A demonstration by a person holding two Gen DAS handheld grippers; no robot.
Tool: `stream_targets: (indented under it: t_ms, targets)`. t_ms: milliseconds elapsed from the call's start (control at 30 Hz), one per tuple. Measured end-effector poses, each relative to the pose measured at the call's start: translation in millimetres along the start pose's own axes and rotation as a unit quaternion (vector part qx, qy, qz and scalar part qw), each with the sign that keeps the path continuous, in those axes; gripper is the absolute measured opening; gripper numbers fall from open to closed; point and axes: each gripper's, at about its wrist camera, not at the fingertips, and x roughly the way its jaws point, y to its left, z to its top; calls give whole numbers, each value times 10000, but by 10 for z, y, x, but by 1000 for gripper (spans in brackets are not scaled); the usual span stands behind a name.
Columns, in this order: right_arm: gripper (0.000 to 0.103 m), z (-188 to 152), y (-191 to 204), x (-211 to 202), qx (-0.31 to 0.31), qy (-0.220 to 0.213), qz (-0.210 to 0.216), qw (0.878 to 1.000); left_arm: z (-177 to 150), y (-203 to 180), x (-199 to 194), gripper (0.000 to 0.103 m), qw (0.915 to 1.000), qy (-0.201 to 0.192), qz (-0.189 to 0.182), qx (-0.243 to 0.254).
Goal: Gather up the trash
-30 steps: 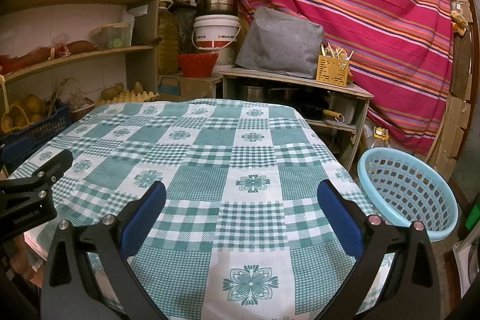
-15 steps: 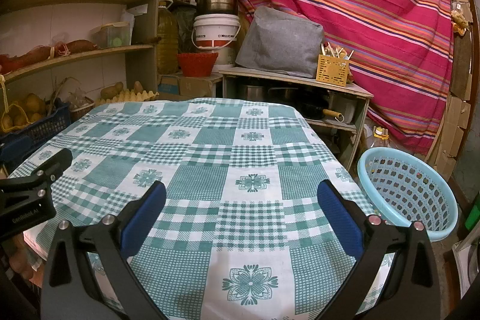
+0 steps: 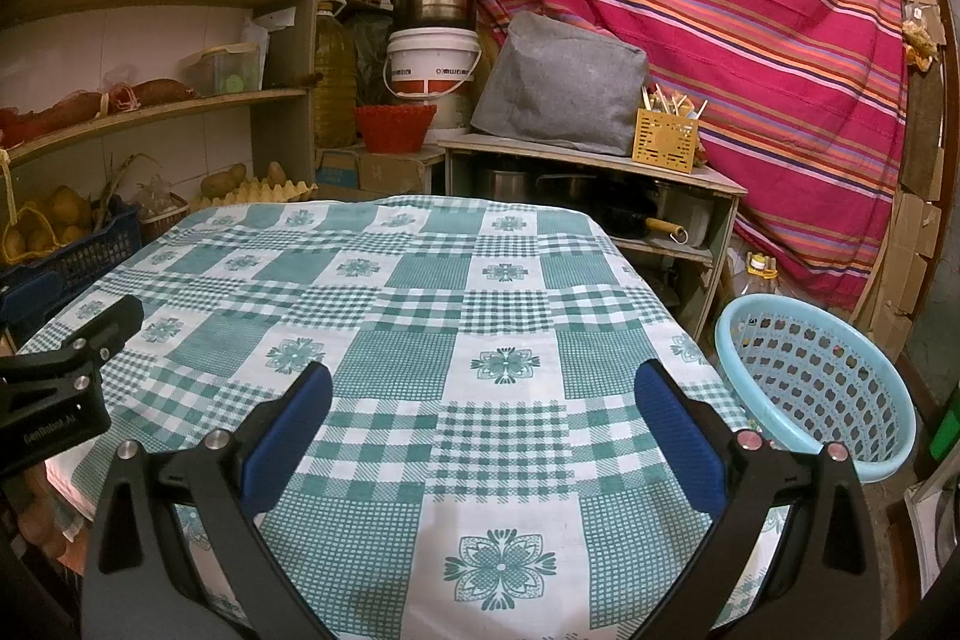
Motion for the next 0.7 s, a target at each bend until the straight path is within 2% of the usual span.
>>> stream_targets:
  t_ms: [700]
  targets:
    - [98, 6, -13, 0, 4, 11, -2, 10000, 10, 7, -17, 98, 10000, -24, 18, 12]
